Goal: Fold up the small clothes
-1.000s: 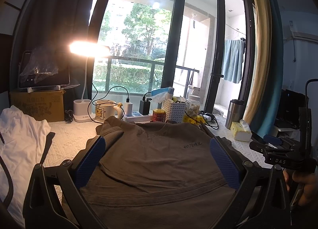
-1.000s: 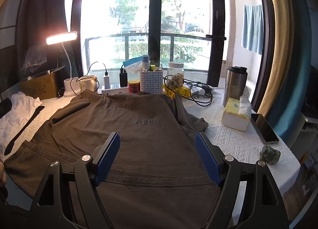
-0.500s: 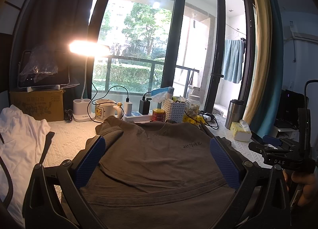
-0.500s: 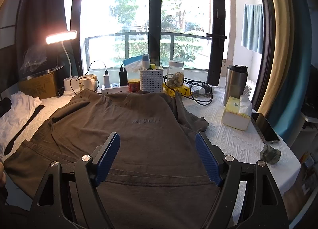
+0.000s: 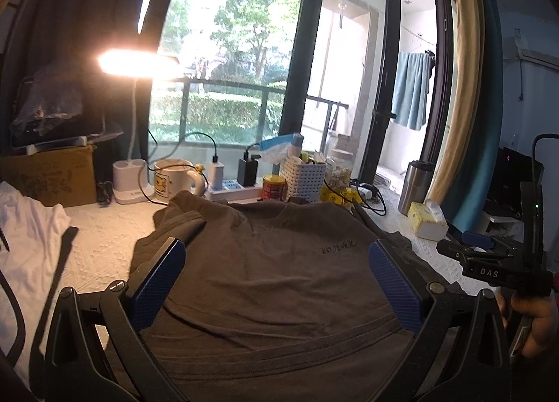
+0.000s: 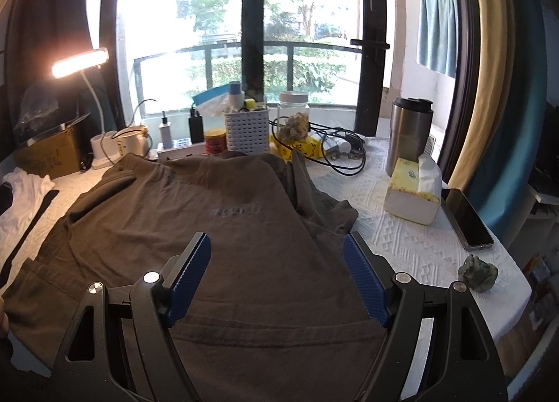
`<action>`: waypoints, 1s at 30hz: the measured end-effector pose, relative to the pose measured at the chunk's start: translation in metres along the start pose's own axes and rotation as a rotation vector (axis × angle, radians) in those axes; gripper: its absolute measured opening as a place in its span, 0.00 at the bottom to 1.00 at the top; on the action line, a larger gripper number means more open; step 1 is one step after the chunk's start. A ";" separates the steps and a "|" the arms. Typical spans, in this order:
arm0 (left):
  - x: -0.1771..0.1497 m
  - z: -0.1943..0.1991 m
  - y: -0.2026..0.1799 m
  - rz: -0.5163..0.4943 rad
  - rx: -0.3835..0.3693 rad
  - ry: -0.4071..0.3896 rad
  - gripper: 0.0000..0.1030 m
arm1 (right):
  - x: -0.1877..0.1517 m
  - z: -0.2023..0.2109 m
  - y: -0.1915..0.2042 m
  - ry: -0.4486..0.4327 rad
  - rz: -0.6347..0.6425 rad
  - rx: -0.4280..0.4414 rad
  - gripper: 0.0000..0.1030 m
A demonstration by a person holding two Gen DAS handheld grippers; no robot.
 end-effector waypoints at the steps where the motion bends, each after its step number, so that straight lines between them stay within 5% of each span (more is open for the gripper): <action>1: 0.002 -0.004 0.000 -0.001 -0.003 0.012 1.00 | 0.003 -0.003 -0.003 0.006 -0.005 -0.002 0.79; 30: 0.049 -0.121 0.013 0.038 0.045 0.249 1.00 | 0.067 -0.116 -0.067 0.166 -0.067 -0.040 0.79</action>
Point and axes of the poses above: each gripper's, at about its wrist camera, not at the fingertips, and z roughly against the way its jaws point, y to its left, x to its top, the point moved 2 cm from there along -z, roughly the way its jaws point, and after that the axes turned 13 degrees about y, right-handed, at the moved point
